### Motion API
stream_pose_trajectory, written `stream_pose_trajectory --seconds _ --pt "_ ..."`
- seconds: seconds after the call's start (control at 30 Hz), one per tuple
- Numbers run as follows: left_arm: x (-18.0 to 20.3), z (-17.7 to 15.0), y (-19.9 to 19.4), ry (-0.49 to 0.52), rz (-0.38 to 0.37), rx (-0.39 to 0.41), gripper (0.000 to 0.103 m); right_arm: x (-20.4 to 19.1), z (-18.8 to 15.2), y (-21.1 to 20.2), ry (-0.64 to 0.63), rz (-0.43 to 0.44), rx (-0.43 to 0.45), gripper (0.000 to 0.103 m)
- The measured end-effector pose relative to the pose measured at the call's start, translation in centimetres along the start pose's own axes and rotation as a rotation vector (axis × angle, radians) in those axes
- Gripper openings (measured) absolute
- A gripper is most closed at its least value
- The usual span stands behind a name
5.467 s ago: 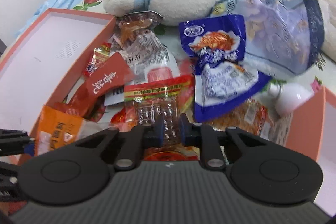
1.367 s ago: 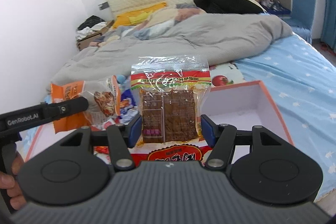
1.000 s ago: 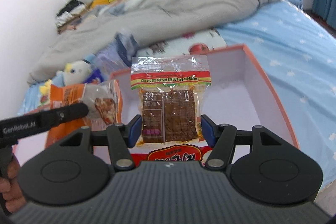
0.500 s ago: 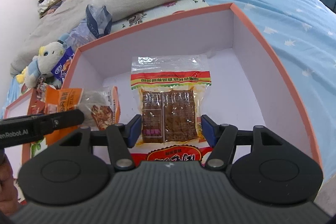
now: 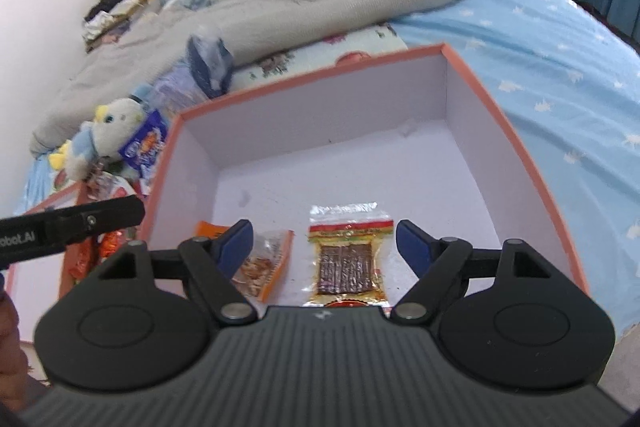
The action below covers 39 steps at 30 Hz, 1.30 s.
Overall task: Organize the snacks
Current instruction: 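Lower the orange bag into the same box and open the left gripper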
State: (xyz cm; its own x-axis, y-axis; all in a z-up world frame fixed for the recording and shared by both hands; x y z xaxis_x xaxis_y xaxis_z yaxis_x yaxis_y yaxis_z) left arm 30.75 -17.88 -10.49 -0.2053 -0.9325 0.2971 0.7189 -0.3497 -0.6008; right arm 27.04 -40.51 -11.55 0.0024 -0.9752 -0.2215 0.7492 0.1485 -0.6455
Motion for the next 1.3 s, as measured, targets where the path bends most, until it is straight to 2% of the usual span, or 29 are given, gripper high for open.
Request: stream_pose_trajectory --seconds 0.43,0.77,1.03,1.3 --pt "-0.1 1.0 -10.3 0.05 -0.006 0.158 0.058 -4.4 0.2 -8.5 -0.033 0.03 0.173 0.08" --pt "0.0 0.0 -16.6 0.07 -0.059 0.234 0.058 -7.0 -1.0 -13.9 -0.026 0.047 0.274 0.08" --pt "-1.4 -1.8 -20.4 0.073 -0.052 0.253 0.058 -9.4 -3.1 -15.4 -0.045 0.063 0.29 0.081" --pt "-4.0 -3.9 -22.9 0.035 -0.005 0.254 0.058 -11.7 -5.1 -15.6 -0.06 0.12 0.278 0.081"
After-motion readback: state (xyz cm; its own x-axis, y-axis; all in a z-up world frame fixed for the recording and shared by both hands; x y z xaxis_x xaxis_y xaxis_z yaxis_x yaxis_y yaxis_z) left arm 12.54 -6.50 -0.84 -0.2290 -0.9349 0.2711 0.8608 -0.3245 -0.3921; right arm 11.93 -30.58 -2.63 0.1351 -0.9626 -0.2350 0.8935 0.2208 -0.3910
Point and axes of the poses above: each gripper's, at about its wrist camera, not at the fingertips, and y roughly the way its jaws point, x to its right, z to its top, the point moved 1 cm from there along y, roughly the way its jaws point, and after that the axes turned 9 degrees about x, right-handed, at the moved point
